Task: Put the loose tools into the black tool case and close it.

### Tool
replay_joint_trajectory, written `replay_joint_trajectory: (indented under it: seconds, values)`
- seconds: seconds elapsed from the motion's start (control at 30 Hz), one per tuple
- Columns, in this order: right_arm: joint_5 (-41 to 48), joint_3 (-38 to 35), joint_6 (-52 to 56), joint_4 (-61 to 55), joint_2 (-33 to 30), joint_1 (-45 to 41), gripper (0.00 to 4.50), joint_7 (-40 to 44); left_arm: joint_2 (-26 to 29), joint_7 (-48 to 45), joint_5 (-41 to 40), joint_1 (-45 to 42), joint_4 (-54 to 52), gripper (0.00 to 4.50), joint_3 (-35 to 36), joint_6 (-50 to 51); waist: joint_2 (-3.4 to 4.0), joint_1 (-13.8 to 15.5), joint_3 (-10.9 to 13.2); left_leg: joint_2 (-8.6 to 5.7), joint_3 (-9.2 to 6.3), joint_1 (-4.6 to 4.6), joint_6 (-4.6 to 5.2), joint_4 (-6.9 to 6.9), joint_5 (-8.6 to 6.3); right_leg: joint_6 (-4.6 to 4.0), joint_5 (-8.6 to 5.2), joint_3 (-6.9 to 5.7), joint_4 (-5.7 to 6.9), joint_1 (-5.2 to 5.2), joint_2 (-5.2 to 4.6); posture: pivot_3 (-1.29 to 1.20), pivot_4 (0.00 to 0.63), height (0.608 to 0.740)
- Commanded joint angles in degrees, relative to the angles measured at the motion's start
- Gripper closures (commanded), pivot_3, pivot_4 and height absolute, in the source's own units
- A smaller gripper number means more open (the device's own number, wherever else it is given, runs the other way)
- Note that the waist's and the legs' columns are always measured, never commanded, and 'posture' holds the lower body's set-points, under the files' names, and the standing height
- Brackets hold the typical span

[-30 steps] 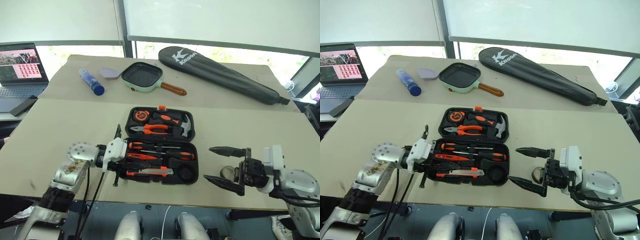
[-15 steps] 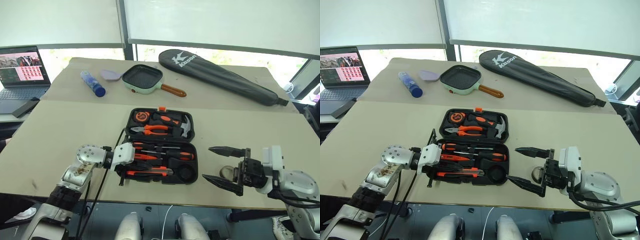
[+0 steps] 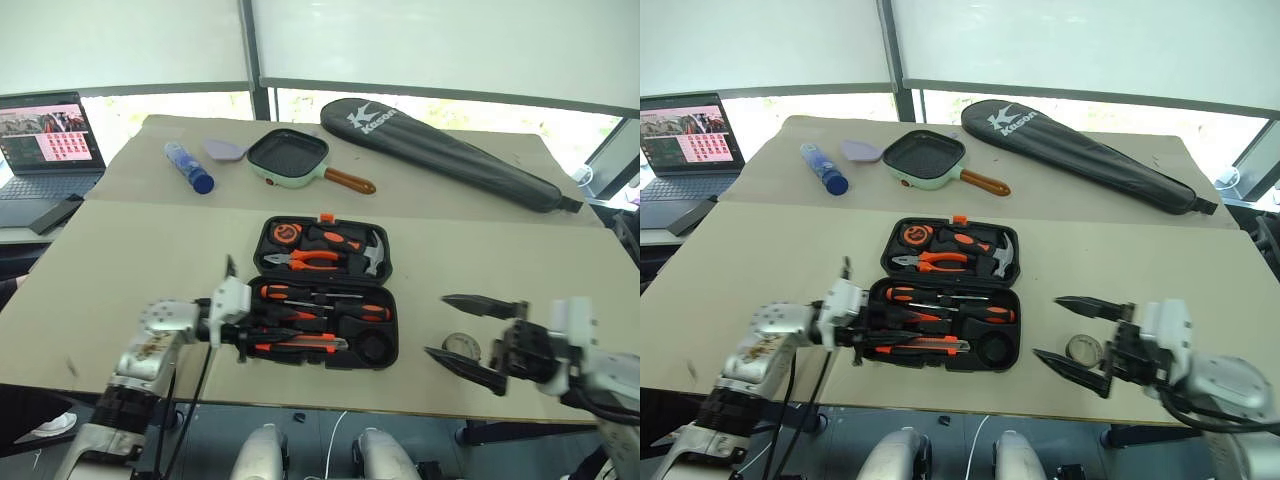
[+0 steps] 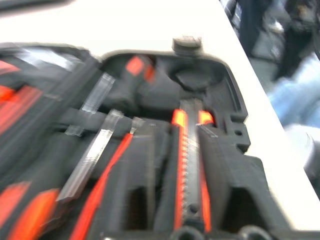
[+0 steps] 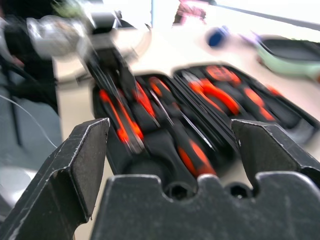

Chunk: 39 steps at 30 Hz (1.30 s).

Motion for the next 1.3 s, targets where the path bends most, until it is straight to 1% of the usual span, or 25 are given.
replay_joint_trajectory:
  seconds: [0.03,0.07,0.1,0.13,0.23,0.3,0.37,0.5,0.63,0.7,0.77,0.87,0.9,1.07,1.17,1.3]
  values:
    - [-4.2,-9.0,-10.2,5.9,2.5,6.7,0.0,3.6,2.9,-2.2,-6.7,4.3,-3.8,1.17,7.8,0.1,0.01,-0.1,0.0,0.0,0.01,0.02,0.01,0.0,-0.01,0.0,0.0,0.01,-0.02,0.01,-0.01,0.0,0.15,0.74]
    - [-5.5,-10.7,-12.7,8.3,3.3,8.5,0.0,4.2,3.5,-2.3,-7.3,5.9,-4.3,0.75,9.1,0.2,0.01,-0.1,0.0,0.0,0.03,0.04,0.01,-0.03,-0.01,0.01,-0.01,0.01,-0.06,0.04,-0.03,0.0,0.15,0.74]
    - [-6.6,-12.0,-15.0,10.3,4.1,9.9,0.0,4.3,3.9,-3.2,-8.0,7.4,-4.6,0.5,10.2,-0.1,0.02,-0.2,0.0,-0.01,0.05,0.07,0.03,-0.05,-0.03,0.03,-0.02,0.01,-0.11,0.09,-0.06,0.0,0.15,0.74]
    - [-7.3,-13.1,-17.1,12.4,4.9,11.6,0.0,5.0,4.3,-5.1,-8.9,9.8,-5.2,0.09,11.1,-0.8,0.02,-0.2,0.0,0.0,0.07,0.11,0.03,-0.08,-0.03,0.05,-0.04,0.02,-0.14,0.11,-0.1,0.0,0.15,0.74]
    - [-9.0,-15.4,-22.4,17.7,6.4,15.6,0.0,6.4,5.0,-9.2,-10.2,15.0,-4.9,0.04,13.3,-2.4,0.04,-0.5,0.0,0.08,0.13,0.15,0.03,-0.12,-0.03,0.01,-0.13,0.04,-0.21,0.12,-0.14,0.0,0.15,0.74]
    - [-10.1,-15.9,-24.9,20.9,6.6,18.1,0.0,7.6,4.8,-9.2,-11.0,15.6,-3.8,0.04,14.6,-2.3,0.03,-0.6,0.0,0.11,0.14,0.24,0.02,-0.15,-0.04,-0.08,-0.21,0.04,-0.21,0.16,-0.17,0.0,0.15,0.74]
    - [-9.7,-15.6,-24.7,20.3,6.0,19.2,0.0,7.8,4.6,-9.9,-11.6,15.8,-4.1,0.04,14.9,-2.1,0.04,-0.4,0.0,0.11,0.11,0.27,0.02,-0.15,-0.03,-0.32,-0.41,0.03,-0.2,0.18,-0.19,0.0,0.15,0.74]
    - [-10.6,-12.5,-18.8,11.7,1.7,16.1,0.0,4.0,4.1,-9.5,-12.0,15.3,-6.7,0.04,14.2,-1.2,0.11,-1.2,0.0,0.16,0.02,0.4,0.01,-0.16,-0.04,-0.02,-0.61,0.22,-0.17,0.26,-0.27,0.0,0.15,0.74]
    - [-17.1,-5.3,1.4,0.7,-9.8,10.3,0.0,-5.0,6.4,-12.3,-9.9,15.9,-9.3,0.04,10.8,-0.3,0.11,-1.7,0.0,0.15,0.05,0.48,0.01,-0.17,-0.03,0.0,-0.58,0.28,-0.14,0.28,-0.26,0.0,0.15,0.74]
    - [-18.6,-1.1,8.3,-2.7,-15.7,7.3,0.0,-5.5,6.4,-11.5,-9.0,15.7,-10.3,0.04,9.6,-0.5,0.1,-1.5,0.0,0.12,0.06,0.47,0.02,-0.21,-0.03,-0.39,-0.35,0.26,-0.13,0.23,-0.25,0.0,0.15,0.74]
    - [-19.7,2.4,12.3,-4.9,-19.9,4.3,0.0,-5.6,6.3,-10.5,-8.4,15.2,-10.8,0.04,8.9,-0.4,0.08,-1.1,0.0,0.08,0.04,0.4,0.02,-0.25,-0.03,-0.14,-0.23,0.23,-0.15,0.14,-0.22,0.0,0.15,0.74]
    - [-19.3,9.7,21.7,-4.6,-24.0,-4.3,0.0,-7.5,5.6,-8.5,-8.3,14.4,-12.2,0.04,7.5,1.2,0.01,-0.5,0.1,0.06,0.05,0.12,0.02,-0.27,-0.03,-0.04,-0.24,0.1,-0.19,-0.03,-0.17,0.0,0.15,0.74]
    - [-19.9,12.6,22.9,-4.2,-24.8,-6.8,0.0,-7.1,5.5,-8.1,-8.3,14.3,-12.7,0.04,6.9,1.6,-0.01,-0.4,0.1,0.05,0.03,-0.01,0.03,-0.26,-0.03,-0.02,-0.22,0.11,-0.2,-0.17,-0.19,0.0,0.15,0.74]
    - [-20.4,20.7,30.2,-4.1,-25.0,-13.9,0.0,-8.7,5.3,-6.6,-8.4,13.8,-14.3,0.04,5.7,2.5,-0.08,-0.3,0.1,-0.04,-0.01,-0.38,0.07,-0.25,-0.05,0.06,-0.17,0.17,-0.22,-0.51,-0.19,0.0,0.15,0.74]
    - [-21.6,24.1,31.4,-4.1,-24.9,-15.3,0.71,-9.2,5.4,-6.1,-8.5,13.7,-14.7,0.0,5.5,2.8,-0.08,-0.3,0.1,-0.06,-0.04,-0.44,0.1,-0.25,-0.06,0.06,-0.17,0.17,-0.22,-0.55,-0.17,0.0,0.15,0.74]
    - [-23.1,26.1,29.5,-2.6,-23.5,-16.1,2.11,-9.7,5.4,-6.0,-8.4,13.7,-14.7,0.0,5.5,2.7,-0.09,-0.3,0.1,-0.06,-0.03,-0.43,0.1,-0.24,-0.06,0.06,-0.17,0.17,-0.22,-0.55,-0.16,0.0,0.15,0.74]
